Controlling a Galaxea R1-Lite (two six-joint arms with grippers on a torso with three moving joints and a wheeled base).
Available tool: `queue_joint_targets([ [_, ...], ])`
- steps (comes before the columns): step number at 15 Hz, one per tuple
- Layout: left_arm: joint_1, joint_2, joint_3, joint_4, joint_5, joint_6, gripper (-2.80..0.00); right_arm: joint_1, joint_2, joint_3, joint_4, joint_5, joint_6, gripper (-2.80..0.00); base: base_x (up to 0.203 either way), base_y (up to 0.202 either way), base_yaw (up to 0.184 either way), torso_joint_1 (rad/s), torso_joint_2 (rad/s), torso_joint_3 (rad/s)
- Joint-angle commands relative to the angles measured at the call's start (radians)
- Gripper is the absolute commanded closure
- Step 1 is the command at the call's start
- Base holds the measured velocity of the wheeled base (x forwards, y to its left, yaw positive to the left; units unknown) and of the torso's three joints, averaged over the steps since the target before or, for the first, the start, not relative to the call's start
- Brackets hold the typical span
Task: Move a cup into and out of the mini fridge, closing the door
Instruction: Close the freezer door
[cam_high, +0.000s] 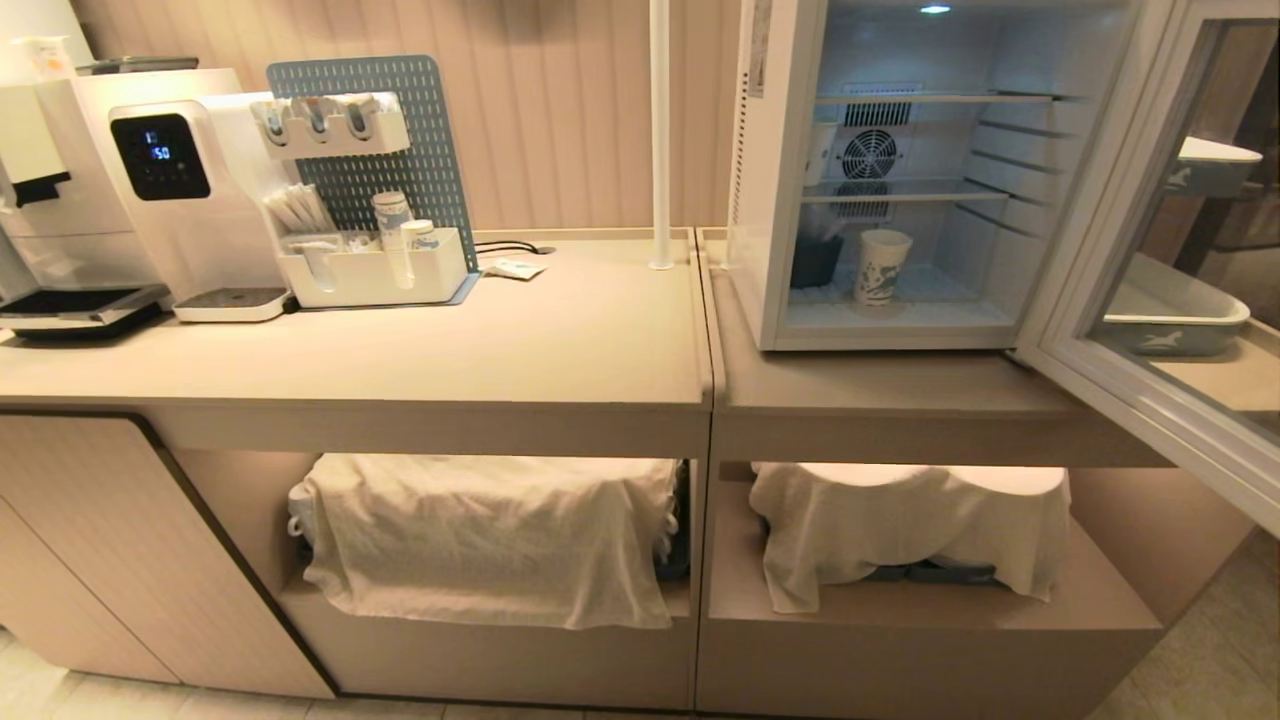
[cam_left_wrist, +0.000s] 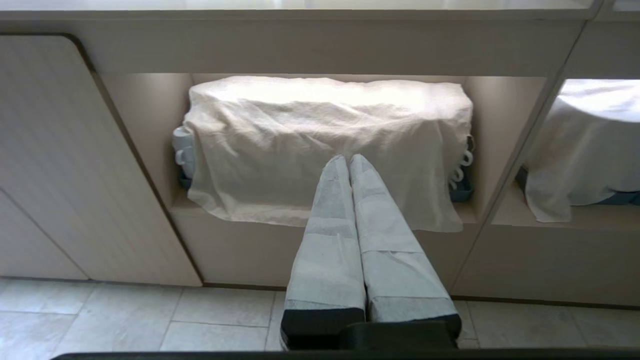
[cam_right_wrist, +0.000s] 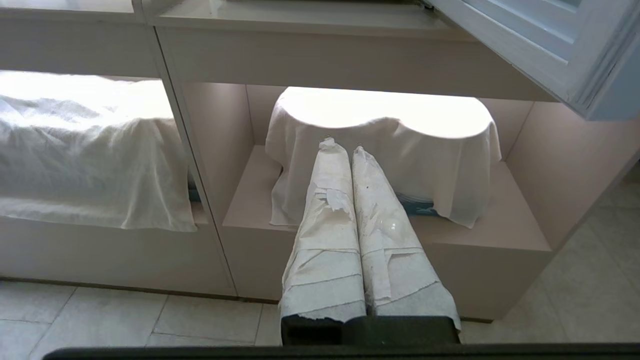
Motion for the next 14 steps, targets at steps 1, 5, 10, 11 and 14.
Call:
queue_joint_targets([
  [1, 0.001, 0.002, -0.001, 0.001, 0.001, 0.0, 0.0, 0.001, 0.001, 0.0, 0.0, 0.0, 0.0, 0.0, -0.003, -0.113, -0.001, 0.002, 0.0, 0.007],
  [5, 0.002, 0.0, -0.001, 0.001, 0.001, 0.0, 0.0, 0.001, 0.001, 0.0, 0.0, 0.0, 0.0, 0.0, 0.0, -0.191, 0.0, 0.003, 0.0, 0.002],
  [10, 0.001, 0.0, 0.001, 0.0, 0.001, 0.0, 0.0, 0.001, 0.001, 0.0, 0.0, 0.0, 0.0, 0.0, 0.0, -0.194, 0.0, 0.003, 0.0, 0.002],
  [11, 0.002, 0.0, 0.001, 0.0, 0.001, 0.0, 0.0, 0.001, 0.001, 0.0, 0.0, 0.0, 0.0, 0.0, 0.0, -0.191, 0.001, 0.002, 0.0, 0.002],
  [14, 0.001, 0.0, 0.001, -0.002, 0.001, 0.0, 0.0, 0.001, 0.001, 0.0, 0.0, 0.0, 0.0, 0.0, 0.0, -0.193, -0.001, 0.003, 0.0, 0.0],
])
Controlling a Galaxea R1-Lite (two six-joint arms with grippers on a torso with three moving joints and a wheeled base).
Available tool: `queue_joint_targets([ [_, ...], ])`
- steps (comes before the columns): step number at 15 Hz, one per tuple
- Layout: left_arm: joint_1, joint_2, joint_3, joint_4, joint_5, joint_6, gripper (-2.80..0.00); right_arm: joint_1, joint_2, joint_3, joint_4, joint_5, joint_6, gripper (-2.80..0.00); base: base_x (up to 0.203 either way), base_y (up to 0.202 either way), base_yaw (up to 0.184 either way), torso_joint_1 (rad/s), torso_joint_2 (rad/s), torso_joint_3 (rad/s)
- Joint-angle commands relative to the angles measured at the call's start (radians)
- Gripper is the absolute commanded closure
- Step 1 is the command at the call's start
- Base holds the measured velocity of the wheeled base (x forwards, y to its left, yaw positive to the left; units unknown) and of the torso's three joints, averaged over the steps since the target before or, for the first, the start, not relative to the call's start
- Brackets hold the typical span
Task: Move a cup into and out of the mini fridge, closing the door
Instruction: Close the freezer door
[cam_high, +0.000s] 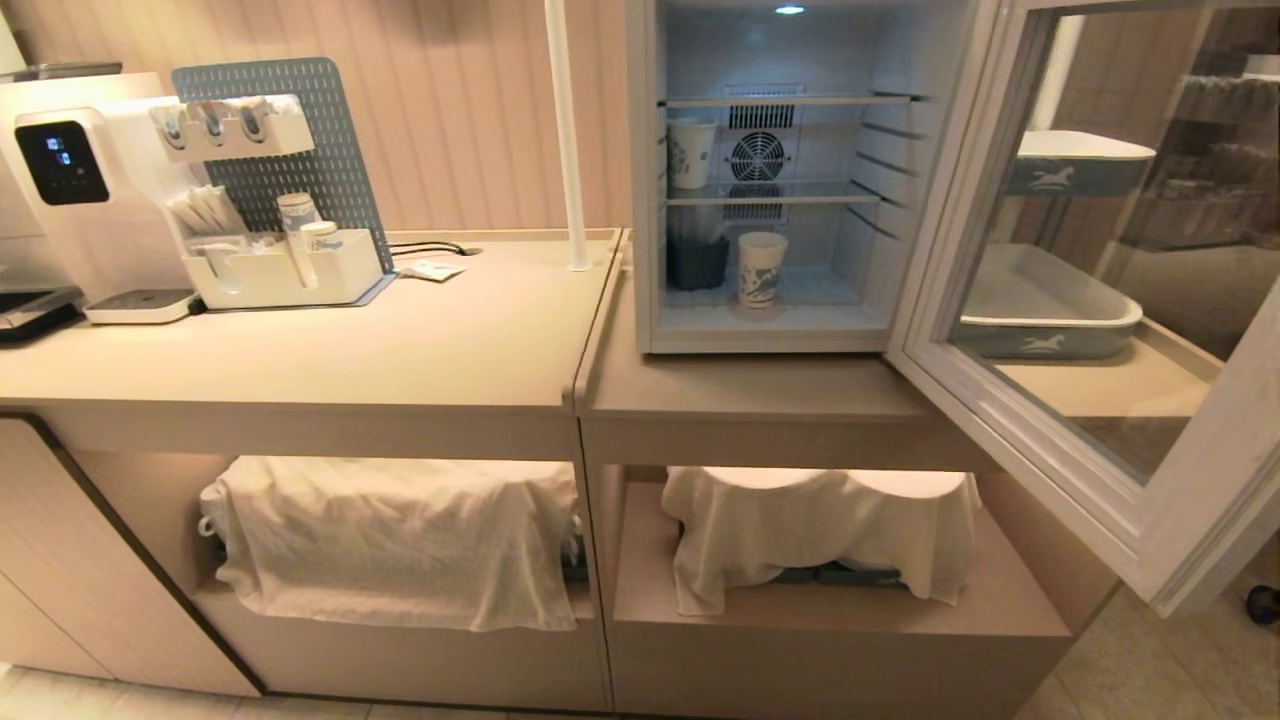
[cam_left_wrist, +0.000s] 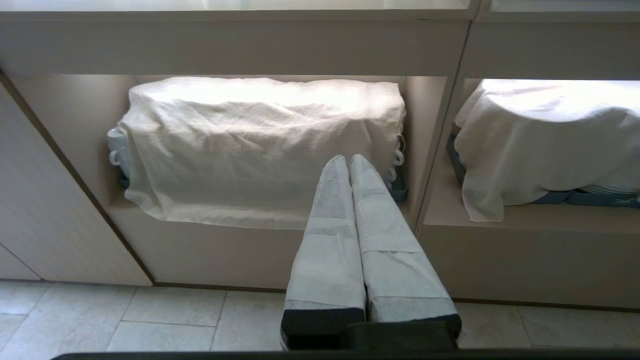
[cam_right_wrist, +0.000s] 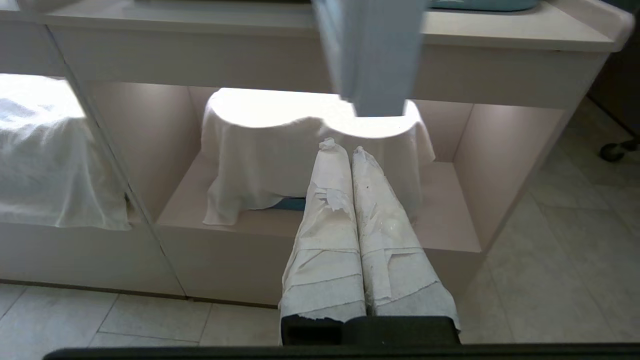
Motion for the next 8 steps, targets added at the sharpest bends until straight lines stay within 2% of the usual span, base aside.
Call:
queue_joint_targets([
  [1, 0.001, 0.0, 0.0, -0.001, 0.0, 0.0, 0.0, 0.0, 0.001, 0.0, 0.0, 0.001, -0.001, 0.0, 0.0, -0.195, 0.001, 0.002, 0.0, 0.002],
  [8, 0.0, 0.0, 0.0, -0.001, -0.001, -0.008, 0.0, 0.0, 0.001, 0.0, -0.001, 0.0, 0.008, 0.0, 0.0, -0.192, 0.001, 0.001, 0.0, 0.001],
])
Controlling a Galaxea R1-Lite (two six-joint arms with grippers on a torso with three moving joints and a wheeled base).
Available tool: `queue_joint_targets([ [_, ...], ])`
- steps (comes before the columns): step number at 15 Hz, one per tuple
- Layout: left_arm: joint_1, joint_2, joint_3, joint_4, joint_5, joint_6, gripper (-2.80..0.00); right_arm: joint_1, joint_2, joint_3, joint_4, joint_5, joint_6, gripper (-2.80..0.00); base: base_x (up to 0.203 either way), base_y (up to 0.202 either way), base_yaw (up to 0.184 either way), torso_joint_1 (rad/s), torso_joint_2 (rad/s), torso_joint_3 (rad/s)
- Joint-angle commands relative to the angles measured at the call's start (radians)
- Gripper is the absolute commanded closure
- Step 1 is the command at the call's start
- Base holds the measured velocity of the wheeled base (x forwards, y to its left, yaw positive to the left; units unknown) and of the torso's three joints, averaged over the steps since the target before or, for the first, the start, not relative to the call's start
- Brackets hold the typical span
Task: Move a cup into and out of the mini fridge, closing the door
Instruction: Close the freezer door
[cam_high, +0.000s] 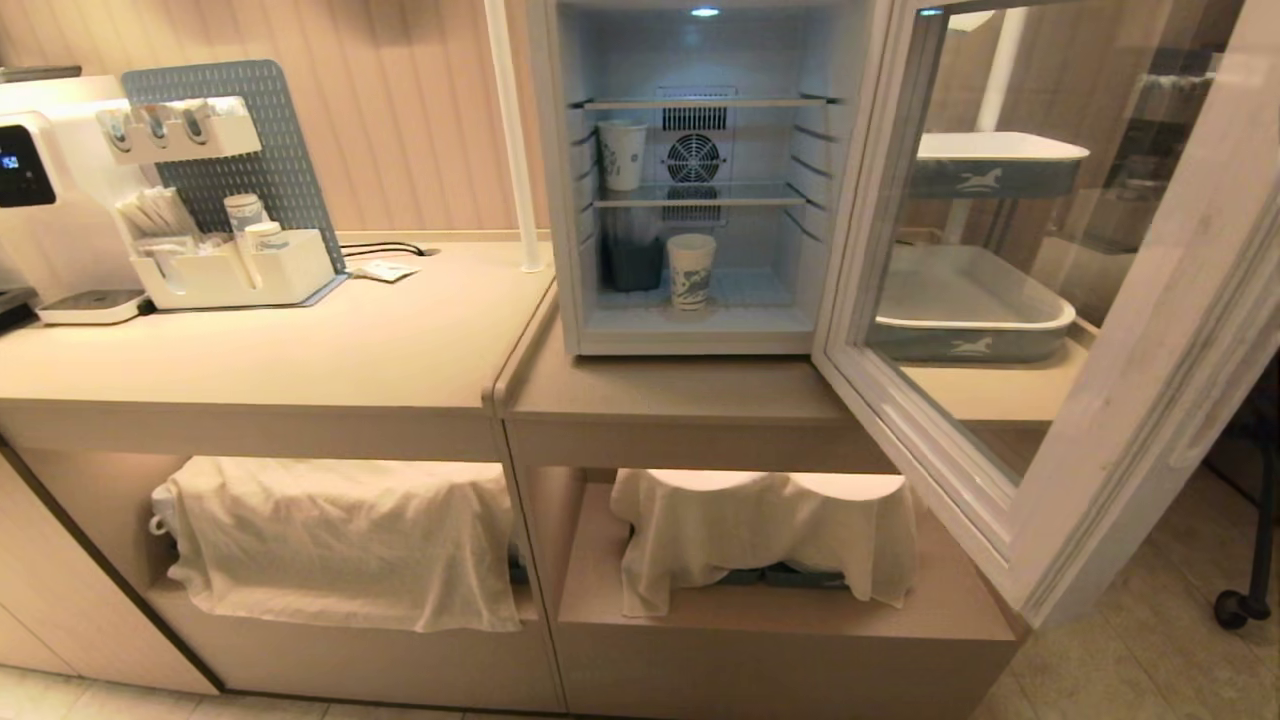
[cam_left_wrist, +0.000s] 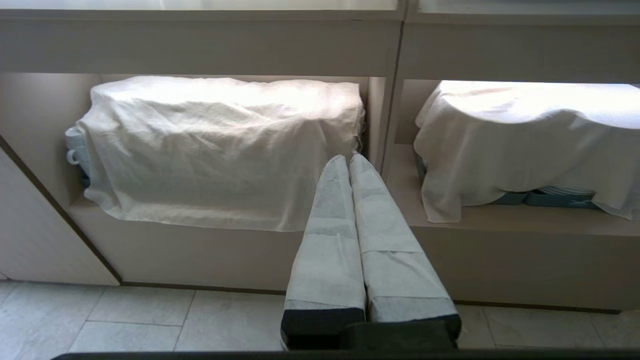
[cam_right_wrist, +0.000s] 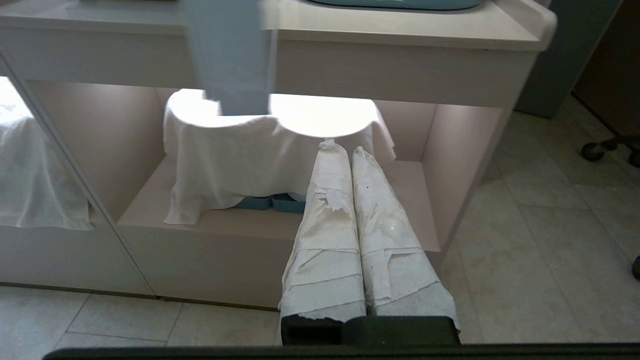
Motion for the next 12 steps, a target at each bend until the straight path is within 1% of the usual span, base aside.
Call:
queue_joint_targets([
  [1, 0.001, 0.0, 0.0, -0.002, 0.0, -0.009, 0.0, 0.001, 0.001, 0.0, -0.001, 0.002, 0.002, 0.0, 0.0, -0.178, -0.004, 0.002, 0.0, 0.002],
  [3, 0.001, 0.0, 0.0, -0.003, 0.0, -0.007, 0.0, 0.0, 0.001, 0.0, -0.001, 0.0, 0.006, 0.0, 0.0, -0.116, 0.004, 0.006, 0.0, 0.002],
  [6, 0.0, 0.0, 0.0, -0.002, 0.0, -0.007, 0.0, 0.0, 0.002, -0.001, -0.001, -0.001, 0.004, 0.0, 0.0, 0.0, 0.0, 0.0, 0.0, 0.0],
  [9, 0.001, 0.0, 0.0, -0.002, 0.0, -0.007, 0.0, -0.001, 0.001, -0.009, 0.0, -0.003, 0.035, 0.0, 0.0, 0.0, 0.0, 0.0, 0.0, 0.0],
  [10, 0.001, 0.0, 0.0, -0.002, 0.0, -0.007, 0.0, -0.001, 0.004, -0.046, 0.018, -0.002, 0.035, 0.0, 0.0, 0.0, 0.0, 0.0, 0.0, 0.0],
  [12, 0.001, 0.0, 0.0, -0.002, 0.0, -0.006, 0.0, -0.001, 0.048, -0.193, 0.126, -0.002, 0.036, 0.0, 0.0, 0.0, 0.0, 0.0, 0.0, 0.0],
])
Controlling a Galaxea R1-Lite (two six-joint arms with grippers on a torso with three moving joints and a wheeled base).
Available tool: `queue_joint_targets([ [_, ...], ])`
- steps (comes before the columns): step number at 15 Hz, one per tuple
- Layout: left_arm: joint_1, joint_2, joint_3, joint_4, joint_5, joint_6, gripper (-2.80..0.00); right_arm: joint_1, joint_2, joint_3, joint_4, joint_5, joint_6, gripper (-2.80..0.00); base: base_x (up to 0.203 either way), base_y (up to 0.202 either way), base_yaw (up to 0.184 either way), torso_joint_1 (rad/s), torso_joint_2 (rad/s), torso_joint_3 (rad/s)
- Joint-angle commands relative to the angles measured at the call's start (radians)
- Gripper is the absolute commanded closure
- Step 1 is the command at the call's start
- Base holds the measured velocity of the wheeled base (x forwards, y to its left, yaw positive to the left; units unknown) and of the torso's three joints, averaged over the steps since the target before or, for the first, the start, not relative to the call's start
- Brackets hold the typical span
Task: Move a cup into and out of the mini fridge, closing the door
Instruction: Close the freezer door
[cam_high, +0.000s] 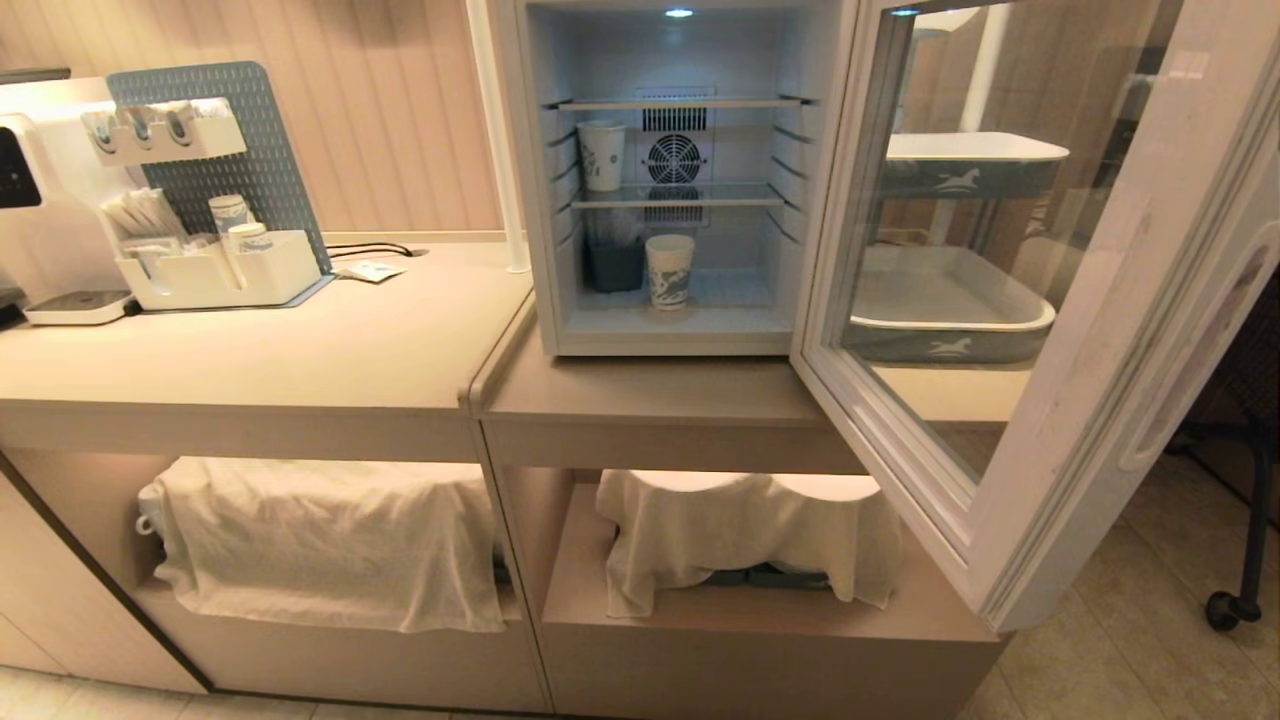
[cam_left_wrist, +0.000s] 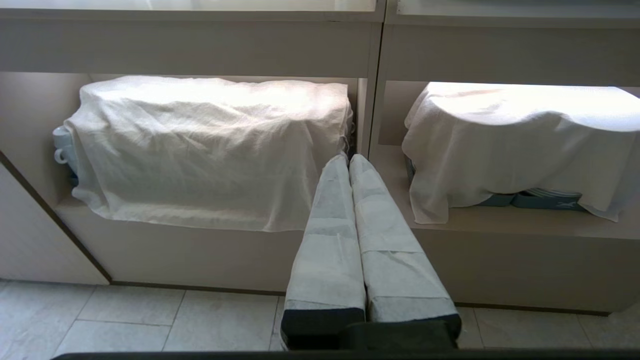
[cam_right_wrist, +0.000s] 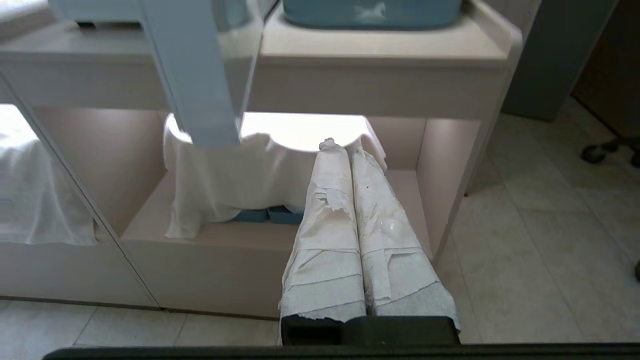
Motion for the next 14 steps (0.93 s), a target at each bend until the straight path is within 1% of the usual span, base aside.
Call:
queue_joint_targets([
  [1, 0.001, 0.0, 0.0, 0.0, 0.0, -0.001, 0.0, 0.0, 0.089, -0.199, 0.125, 0.001, 0.011, 0.0, 0.0, 0.0, 0.0, 0.0, 0.0, 0.0],
  [2, -0.001, 0.0, 0.0, 0.0, 0.0, -0.001, 0.0, 0.0, 0.158, -0.28, 0.171, 0.001, 0.023, 0.0, 0.0, 0.0, 0.0, 0.0, 0.0, 0.0],
  [4, -0.001, 0.0, 0.0, 0.0, 0.0, -0.001, 0.0, -0.002, 0.393, -0.474, 0.233, -0.005, 0.039, 0.0, 0.0, 0.0, 0.0, 0.0, 0.0, 0.0],
  [5, 0.001, 0.0, 0.0, 0.0, 0.0, -0.001, 0.0, -0.004, 0.512, -0.556, 0.247, -0.021, 0.045, 0.0, 0.0, 0.0, 0.0, 0.0, 0.0, 0.0],
  [6, 0.001, 0.0, 0.0, 0.0, 0.0, -0.001, 0.0, -0.007, 0.642, -0.649, 0.256, -0.054, 0.049, 0.0, 0.0, 0.0, 0.0, 0.0, 0.0, 0.0],
  [7, 0.001, 0.0, 0.0, 0.0, 0.0, -0.001, 0.0, -0.009, 0.771, -0.736, 0.258, -0.099, 0.053, 0.0, 0.0, 0.0, 0.0, 0.0, 0.0, 0.0],
  [10, -0.001, 0.0, 0.0, 0.0, 0.0, -0.001, 0.0, -0.013, 1.069, -0.935, 0.225, -0.224, 0.059, 0.0, 0.0, 0.0, 0.0, 0.0, 0.0, 0.0],
  [11, -0.001, 0.0, 0.0, 0.0, 0.0, -0.001, 0.0, -0.014, 1.148, -0.983, 0.208, -0.295, 0.058, 0.0, 0.0, 0.0, 0.0, 0.0, 0.0, 0.0],
  [12, 0.001, 0.0, 0.0, 0.0, 0.0, -0.001, 0.0, -0.015, 1.218, -1.016, 0.185, -0.385, 0.059, 0.0, 0.0, 0.0, 0.0, 0.0, 0.0, 0.0],
  [13, -0.001, 0.0, 0.0, 0.0, 0.0, -0.001, 0.0, -0.019, 1.277, -1.036, 0.155, -0.456, 0.062, 0.0, 0.0, 0.0, 0.0, 0.0, 0.0, 0.0],
  [14, 0.0, 0.0, 0.0, 0.0, 0.0, -0.001, 0.0, -0.023, 1.324, -1.048, 0.118, -0.493, 0.061, 0.0, 0.0, 0.0, 0.0, 0.0, 0.0, 0.0],
])
